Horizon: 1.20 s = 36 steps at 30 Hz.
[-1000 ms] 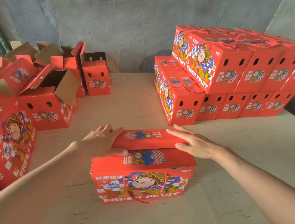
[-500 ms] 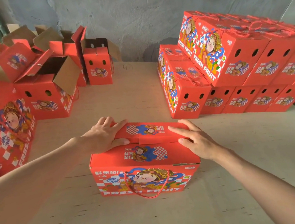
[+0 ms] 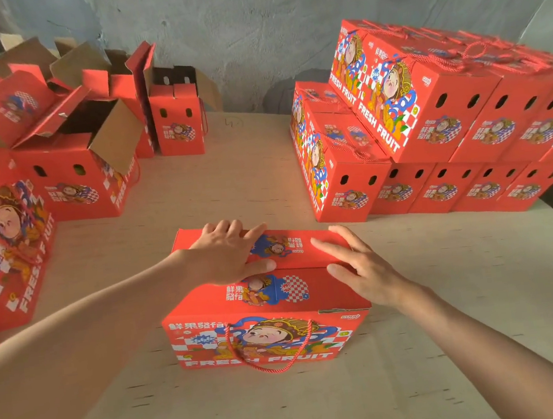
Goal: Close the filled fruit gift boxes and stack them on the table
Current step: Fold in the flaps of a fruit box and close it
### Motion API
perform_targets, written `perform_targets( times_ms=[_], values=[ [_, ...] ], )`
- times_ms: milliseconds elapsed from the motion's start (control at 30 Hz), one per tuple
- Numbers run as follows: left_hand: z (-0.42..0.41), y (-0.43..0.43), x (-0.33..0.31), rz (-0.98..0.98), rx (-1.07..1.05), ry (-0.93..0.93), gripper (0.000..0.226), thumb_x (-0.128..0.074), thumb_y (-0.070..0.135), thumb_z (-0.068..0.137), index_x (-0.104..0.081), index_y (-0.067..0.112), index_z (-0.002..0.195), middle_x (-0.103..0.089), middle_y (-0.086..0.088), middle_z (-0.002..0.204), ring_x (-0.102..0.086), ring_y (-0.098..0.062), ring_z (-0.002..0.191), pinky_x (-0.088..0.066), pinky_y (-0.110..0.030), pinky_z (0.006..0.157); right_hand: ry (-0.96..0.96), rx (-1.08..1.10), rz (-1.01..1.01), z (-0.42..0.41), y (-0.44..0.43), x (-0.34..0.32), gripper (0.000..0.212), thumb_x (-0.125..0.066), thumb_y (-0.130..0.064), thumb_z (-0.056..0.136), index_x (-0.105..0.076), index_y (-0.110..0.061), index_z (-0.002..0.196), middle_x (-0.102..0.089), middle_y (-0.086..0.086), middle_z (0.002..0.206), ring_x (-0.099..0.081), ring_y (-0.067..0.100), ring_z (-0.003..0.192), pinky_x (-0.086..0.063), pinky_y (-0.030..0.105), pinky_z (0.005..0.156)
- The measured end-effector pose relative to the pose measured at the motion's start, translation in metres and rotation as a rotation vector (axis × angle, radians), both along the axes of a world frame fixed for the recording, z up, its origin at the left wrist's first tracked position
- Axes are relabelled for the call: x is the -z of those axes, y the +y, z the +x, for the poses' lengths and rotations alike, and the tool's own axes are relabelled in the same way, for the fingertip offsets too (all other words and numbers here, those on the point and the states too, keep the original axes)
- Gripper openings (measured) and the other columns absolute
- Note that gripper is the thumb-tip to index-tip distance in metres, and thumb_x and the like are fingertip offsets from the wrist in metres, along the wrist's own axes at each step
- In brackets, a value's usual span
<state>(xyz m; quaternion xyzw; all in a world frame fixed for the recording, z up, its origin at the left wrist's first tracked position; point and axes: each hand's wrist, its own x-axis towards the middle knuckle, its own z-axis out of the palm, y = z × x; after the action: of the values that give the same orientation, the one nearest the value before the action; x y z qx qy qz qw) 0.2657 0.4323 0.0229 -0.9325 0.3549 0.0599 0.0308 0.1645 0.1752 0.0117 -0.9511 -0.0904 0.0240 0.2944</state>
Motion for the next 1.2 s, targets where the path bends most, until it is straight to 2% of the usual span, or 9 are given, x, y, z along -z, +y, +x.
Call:
perform_targets(
  times_ms=[233,400,633,733,800,867,967,1033,1200],
  values=[
    [0.0,-0.002,0.022,-0.011,-0.015,-0.087,0.071,-0.006,0.063,0.09,0.01,0.026,0.149,-0.027,-0.001,0.144,-0.027,-0.024,0.132,-0.019,-0.044,0.107,0.092,-0.059,0.054,0.001,-0.003,0.003,0.044,-0.039,-0.024,0.101,-0.032,-0.056,0.13,0.011,-0.019,0.156,0.007,-0.001,0.144,-0.007,0.029,0.118],
    [-0.002,-0.003,0.013,-0.025,-0.042,-0.04,0.068,-0.006,0.06,0.093,0.017,0.028,0.148,-0.007,0.001,0.157,-0.001,-0.02,0.145,0.0,-0.052,0.115,-0.017,-0.088,-0.255,0.018,-0.004,-0.009,0.04,-0.041,-0.037,0.098,-0.038,-0.05,0.136,-0.016,-0.007,0.154,0.001,0.008,0.145,-0.01,0.031,0.116],
    [-0.092,-0.008,0.023,-0.134,-0.119,0.017,0.079,0.022,0.066,0.079,0.018,0.021,0.143,0.031,0.0,0.148,0.038,-0.015,0.132,0.036,-0.041,0.101,-0.155,-0.018,-0.053,0.02,0.001,0.003,0.036,-0.056,-0.015,0.094,-0.057,-0.029,0.127,-0.046,0.0,0.126,-0.038,0.014,0.125,-0.023,0.018,0.101],
    [-0.106,-0.002,0.019,-0.157,-0.057,-0.14,0.085,0.016,0.064,0.085,-0.02,0.019,0.148,-0.009,-0.003,0.156,-0.008,-0.02,0.145,-0.001,-0.052,0.116,-0.211,0.027,0.005,0.018,0.003,0.005,0.035,-0.059,-0.007,0.09,-0.063,-0.021,0.122,-0.052,0.004,0.121,-0.044,0.019,0.12,-0.027,0.02,0.101],
    [-0.093,0.004,0.011,-0.185,0.012,-0.162,0.073,-0.003,0.059,0.093,-0.05,0.023,0.136,-0.043,-0.002,0.145,-0.044,-0.021,0.132,-0.034,-0.054,0.105,-0.279,0.109,0.05,0.009,0.008,0.007,0.03,-0.058,-0.007,0.089,-0.067,-0.015,0.116,-0.057,0.008,0.114,-0.05,0.025,0.112,-0.032,0.023,0.098],
    [-0.07,0.01,0.005,-0.158,0.111,-0.158,0.063,-0.016,0.055,0.092,-0.06,0.027,0.126,-0.057,0.002,0.132,-0.057,-0.019,0.12,-0.044,-0.055,0.094,-0.401,0.229,0.065,-0.006,0.019,0.012,0.03,-0.055,-0.011,0.084,-0.07,-0.01,0.11,-0.061,0.011,0.1,-0.056,0.032,0.098,-0.037,0.03,0.091],
    [-0.024,0.019,0.006,-0.051,0.178,-0.116,0.065,0.009,0.064,0.084,-0.011,0.046,0.143,-0.016,0.009,0.156,-0.015,-0.021,0.145,0.001,-0.056,0.113,-0.461,0.351,0.008,-0.031,0.032,0.017,0.034,-0.053,-0.025,0.087,-0.069,-0.014,0.114,-0.058,0.01,0.089,-0.057,0.032,0.086,-0.04,0.033,0.085],
    [0.002,0.02,0.015,-0.014,0.076,-0.108,0.05,0.012,0.064,0.085,0.019,0.053,0.133,0.011,0.01,0.158,0.02,-0.021,0.143,0.026,-0.051,0.105,-0.339,0.327,-0.06,-0.051,0.036,0.014,0.052,-0.041,-0.05,0.086,-0.06,-0.023,0.127,-0.049,0.003,0.091,-0.054,0.026,0.089,-0.042,0.033,0.086],
    [0.014,0.006,0.023,-0.271,-0.278,0.035,0.068,-0.026,0.052,0.097,0.015,0.031,0.147,0.011,0.0,0.158,0.007,-0.023,0.146,0.002,-0.052,0.114,-0.169,0.27,-0.211,-0.085,0.049,0.018,0.079,-0.029,-0.075,0.077,-0.03,-0.035,0.145,-0.035,-0.008,0.101,-0.041,0.011,0.1,-0.042,0.024,0.085]
  ],
)
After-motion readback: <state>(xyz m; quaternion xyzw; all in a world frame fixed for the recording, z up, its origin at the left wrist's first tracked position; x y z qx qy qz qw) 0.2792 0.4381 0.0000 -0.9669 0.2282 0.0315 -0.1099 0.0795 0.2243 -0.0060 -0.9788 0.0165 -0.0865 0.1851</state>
